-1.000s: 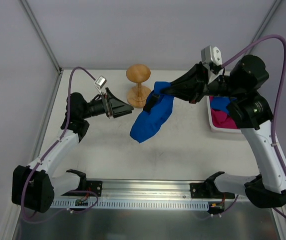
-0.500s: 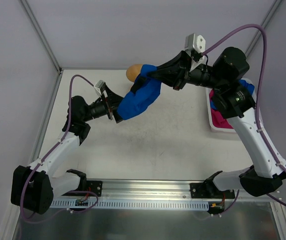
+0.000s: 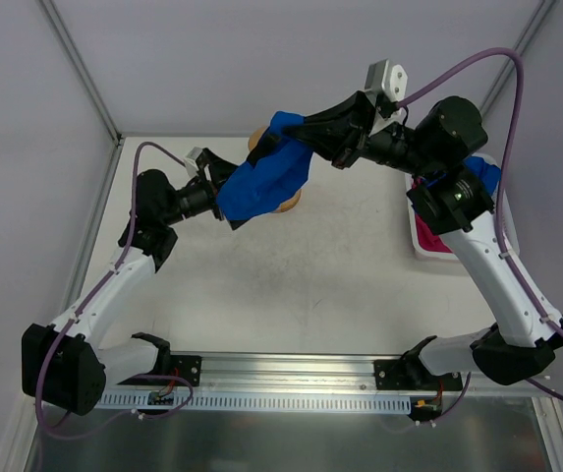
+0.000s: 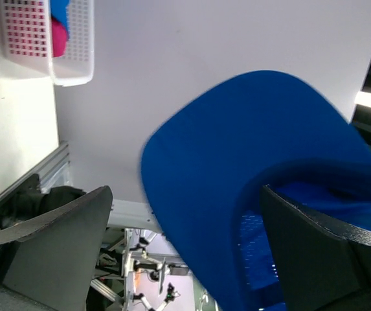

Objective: Stack the hats

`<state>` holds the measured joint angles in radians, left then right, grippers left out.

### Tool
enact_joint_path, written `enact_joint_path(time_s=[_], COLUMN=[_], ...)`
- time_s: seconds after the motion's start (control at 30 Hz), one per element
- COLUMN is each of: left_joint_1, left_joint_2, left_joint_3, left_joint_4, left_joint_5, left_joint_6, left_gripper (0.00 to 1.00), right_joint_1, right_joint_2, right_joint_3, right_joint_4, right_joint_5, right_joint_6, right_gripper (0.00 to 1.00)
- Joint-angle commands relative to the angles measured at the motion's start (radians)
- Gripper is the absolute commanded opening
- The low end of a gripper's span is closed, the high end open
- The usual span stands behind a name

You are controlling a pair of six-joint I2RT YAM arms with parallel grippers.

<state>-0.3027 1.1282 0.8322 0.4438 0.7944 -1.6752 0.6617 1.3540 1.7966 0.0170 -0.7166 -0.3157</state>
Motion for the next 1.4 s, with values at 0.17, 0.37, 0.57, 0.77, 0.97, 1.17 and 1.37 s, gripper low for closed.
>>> enact_joint_path(time_s=[0.17, 0.37, 0.57, 0.77, 0.97, 1.17, 1.37], left_joint_1=[-0.009, -0.007, -0.007, 0.014, 0.100, 0.143, 0.139], left_joint_2=[0.012, -0.019, -0.038, -0.031, -0.015, 0.010, -0.025], left_joint_3=[0.105, 0.054, 0.056, 0.064, 0.119, 0.392, 0.541], left_joint_4=[-0.054, -0.057, -0.036, -0.042, -0.025, -0.269, -0.393], left_joint_5=[0.003, 0.000, 0.006, -0.006, 0.037, 0.077, 0.005], left_joint_6=[-0.064, -0.021, 0.018, 0.094, 0.244, 0.740, 1.242], left_gripper=[0.99, 0.49, 0.21, 0.00, 0.00, 0.00, 0.00], right_joint_1=[0.021, 0.021, 0.021, 0.019, 0.021, 0.012, -0.014], right_joint_2=[-0.012, -0.047, -0.093, -0.150, -0.300, -0.434, -0.532], right_joint_3=[-0.042, -0.094, -0.174, -0.236, -0.409, -0.549, -0.631], right_joint_4=[0.094, 0.058, 0.041, 0.003, -0.075, -0.198, -0.278], right_joint_5=[0.005, -0.021, -0.026, -0.017, 0.074, 0.288, 0.351], right_joint_6=[0.001, -0.025, -0.043, -0.051, -0.144, -0.134, -0.122], right_gripper=[0.00, 0.00, 0.00, 0.01, 0.56, 1.00, 1.00])
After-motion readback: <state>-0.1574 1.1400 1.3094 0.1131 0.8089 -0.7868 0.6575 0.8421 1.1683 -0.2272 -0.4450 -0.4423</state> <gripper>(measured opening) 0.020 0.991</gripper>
